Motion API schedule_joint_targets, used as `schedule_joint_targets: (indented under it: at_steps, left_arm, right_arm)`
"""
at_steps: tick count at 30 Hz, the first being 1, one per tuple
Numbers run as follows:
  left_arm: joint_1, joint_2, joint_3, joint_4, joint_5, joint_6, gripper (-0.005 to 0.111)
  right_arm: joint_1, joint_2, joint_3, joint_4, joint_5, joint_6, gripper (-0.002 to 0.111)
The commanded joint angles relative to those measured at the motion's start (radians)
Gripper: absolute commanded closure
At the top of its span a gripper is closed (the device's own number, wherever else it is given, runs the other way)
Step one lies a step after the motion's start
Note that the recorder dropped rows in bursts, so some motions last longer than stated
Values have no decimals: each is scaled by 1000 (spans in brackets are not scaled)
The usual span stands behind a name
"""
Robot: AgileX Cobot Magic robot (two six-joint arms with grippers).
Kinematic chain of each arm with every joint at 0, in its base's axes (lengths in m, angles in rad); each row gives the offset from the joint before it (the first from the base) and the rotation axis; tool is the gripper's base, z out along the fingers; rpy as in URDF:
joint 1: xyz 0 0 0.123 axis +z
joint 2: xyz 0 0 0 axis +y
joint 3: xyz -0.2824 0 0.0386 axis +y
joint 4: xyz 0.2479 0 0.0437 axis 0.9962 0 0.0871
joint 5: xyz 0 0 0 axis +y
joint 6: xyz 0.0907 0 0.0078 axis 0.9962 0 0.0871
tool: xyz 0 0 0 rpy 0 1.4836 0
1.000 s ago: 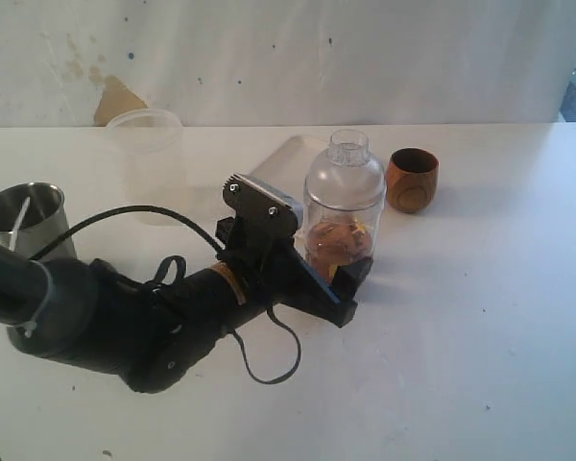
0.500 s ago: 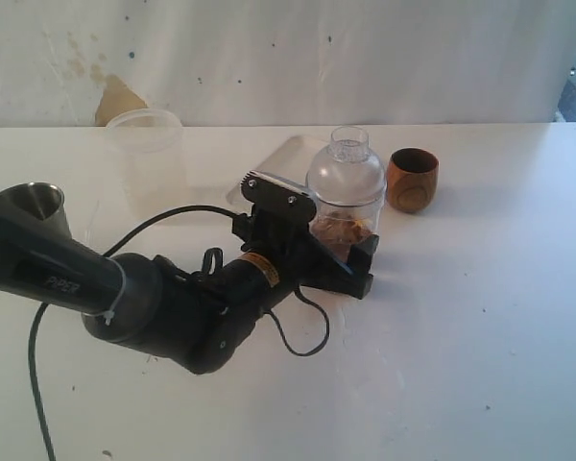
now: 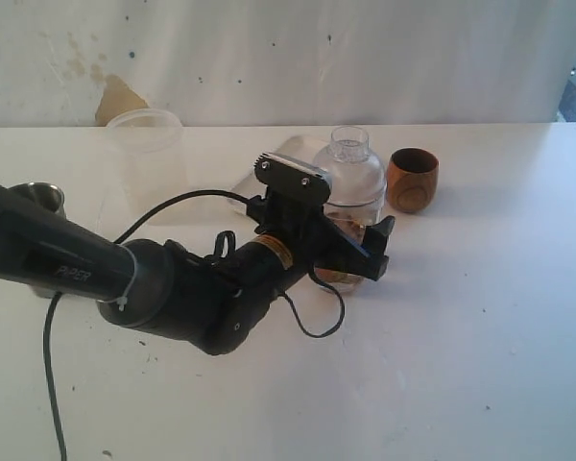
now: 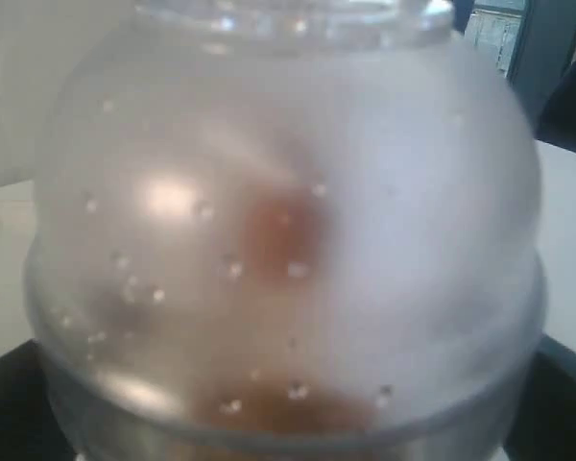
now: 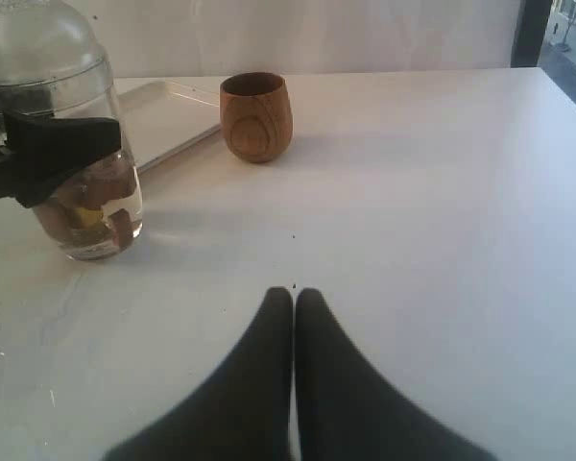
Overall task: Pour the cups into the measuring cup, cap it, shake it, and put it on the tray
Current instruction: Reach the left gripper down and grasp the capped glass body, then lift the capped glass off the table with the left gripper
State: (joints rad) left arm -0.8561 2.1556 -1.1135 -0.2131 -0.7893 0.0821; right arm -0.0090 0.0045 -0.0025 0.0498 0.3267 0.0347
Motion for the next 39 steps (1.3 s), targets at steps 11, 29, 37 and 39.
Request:
schedule_joint_targets:
  at_steps: [11, 29, 37, 39]
  left_arm:
    - [-3, 69, -5, 15, -79, 6, 11]
    - [-1, -204, 27, 2, -14, 41, 107]
    - [93, -255, 92, 368, -168, -491, 107]
    - [17, -229, 38, 492, -50, -467, 107]
  right_arm:
    - [-6, -4, 2, 2, -11, 4, 108]
    - [-6, -4, 2, 2, -11, 4, 108]
    - [-6, -4, 2, 2, -11, 4, 108]
    - [-6, -4, 2, 2, -11, 4, 108]
